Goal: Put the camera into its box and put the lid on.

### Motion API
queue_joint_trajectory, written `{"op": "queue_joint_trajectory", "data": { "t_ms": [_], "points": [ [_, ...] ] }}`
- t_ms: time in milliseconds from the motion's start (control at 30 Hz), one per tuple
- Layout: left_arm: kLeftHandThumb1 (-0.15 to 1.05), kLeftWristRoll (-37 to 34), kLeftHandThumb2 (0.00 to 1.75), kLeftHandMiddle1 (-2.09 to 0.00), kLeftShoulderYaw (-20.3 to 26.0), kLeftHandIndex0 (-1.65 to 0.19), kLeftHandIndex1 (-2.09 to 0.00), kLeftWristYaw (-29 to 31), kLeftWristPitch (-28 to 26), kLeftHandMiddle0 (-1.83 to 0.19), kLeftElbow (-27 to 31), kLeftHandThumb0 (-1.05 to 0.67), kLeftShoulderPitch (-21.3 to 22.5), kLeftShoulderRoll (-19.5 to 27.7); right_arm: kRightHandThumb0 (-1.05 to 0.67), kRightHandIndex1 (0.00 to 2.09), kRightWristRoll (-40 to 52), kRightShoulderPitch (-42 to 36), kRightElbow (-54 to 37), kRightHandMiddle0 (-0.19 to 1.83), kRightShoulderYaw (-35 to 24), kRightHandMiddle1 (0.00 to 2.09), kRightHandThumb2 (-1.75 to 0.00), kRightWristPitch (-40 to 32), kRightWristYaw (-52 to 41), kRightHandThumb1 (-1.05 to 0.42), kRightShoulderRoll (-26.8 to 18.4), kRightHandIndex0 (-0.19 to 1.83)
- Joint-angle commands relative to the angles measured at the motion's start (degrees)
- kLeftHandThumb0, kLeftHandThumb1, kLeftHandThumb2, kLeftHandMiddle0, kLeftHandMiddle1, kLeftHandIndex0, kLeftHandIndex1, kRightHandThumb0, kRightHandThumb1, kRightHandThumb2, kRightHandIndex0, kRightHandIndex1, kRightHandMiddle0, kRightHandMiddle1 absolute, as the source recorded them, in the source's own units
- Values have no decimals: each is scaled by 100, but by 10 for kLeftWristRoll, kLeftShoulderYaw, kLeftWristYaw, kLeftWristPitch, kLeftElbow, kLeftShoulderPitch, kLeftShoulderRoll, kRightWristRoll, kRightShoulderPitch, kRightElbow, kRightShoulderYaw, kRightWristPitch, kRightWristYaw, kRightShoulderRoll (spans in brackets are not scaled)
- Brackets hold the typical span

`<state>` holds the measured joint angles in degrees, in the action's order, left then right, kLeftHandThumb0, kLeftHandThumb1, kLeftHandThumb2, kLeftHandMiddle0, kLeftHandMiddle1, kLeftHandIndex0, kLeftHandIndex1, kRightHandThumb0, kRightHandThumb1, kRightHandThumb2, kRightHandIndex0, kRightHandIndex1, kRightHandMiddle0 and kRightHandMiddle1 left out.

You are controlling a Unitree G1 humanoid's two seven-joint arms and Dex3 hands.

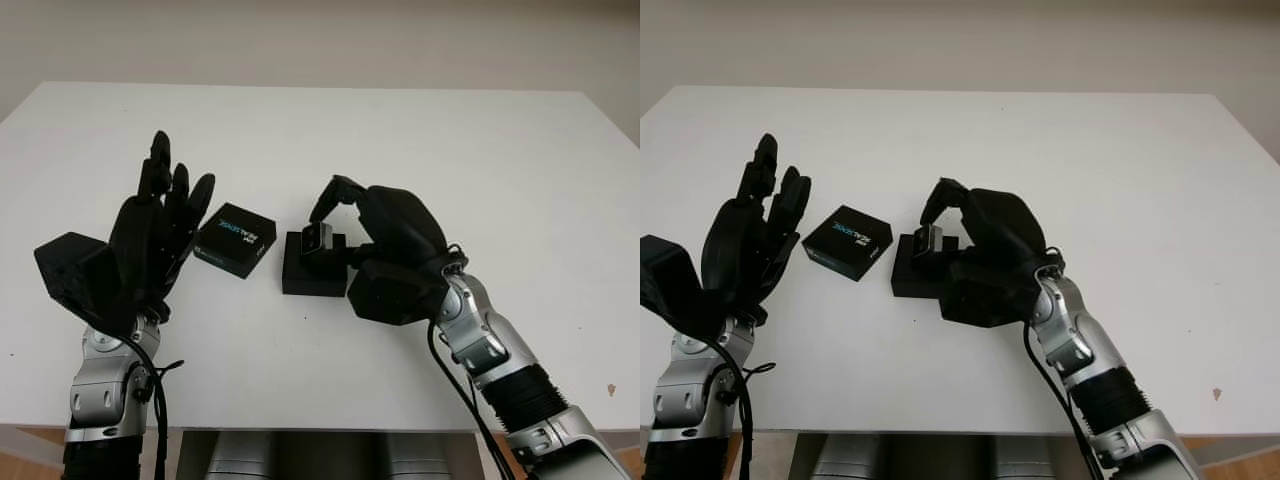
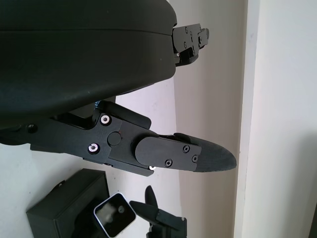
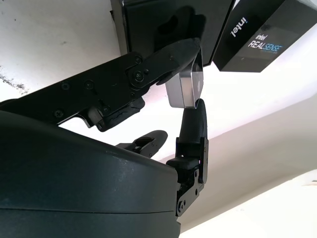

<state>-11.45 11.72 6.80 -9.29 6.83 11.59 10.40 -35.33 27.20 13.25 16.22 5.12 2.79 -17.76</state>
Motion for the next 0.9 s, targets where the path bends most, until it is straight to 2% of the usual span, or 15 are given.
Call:
{"op": "queue_joint_trajectory", "data": {
  "t_ms": [0, 233, 467, 867],
  "points": [
    [105, 1, 23, -6, 0, 14, -6, 0, 1, 10, 11, -66, 0, 4, -37, 11, 2, 12, 1, 43, -5, 156, -5, 9, 6, -93, -2, 53],
    [105, 0, 22, -6, 1, 13, -6, 0, -3, 10, 14, -68, -3, 6, -36, 10, 27, 8, -9, 42, -18, 154, -6, 3, -10, -94, 0, 50],
    [105, 2, 22, -5, 0, 13, -6, 1, -3, 9, 15, -69, -5, 8, -38, 8, 126, 14, 24, 39, -54, 163, -6, 5, -57, -95, 17, 47],
    [105, 3, 23, -5, 2, 12, -6, 4, -4, 9, 16, -68, -8, 12, -42, 6, 256, 8, 29, 39, -95, 166, -6, -58, -140, -96, 47, 43]
  ]
}}
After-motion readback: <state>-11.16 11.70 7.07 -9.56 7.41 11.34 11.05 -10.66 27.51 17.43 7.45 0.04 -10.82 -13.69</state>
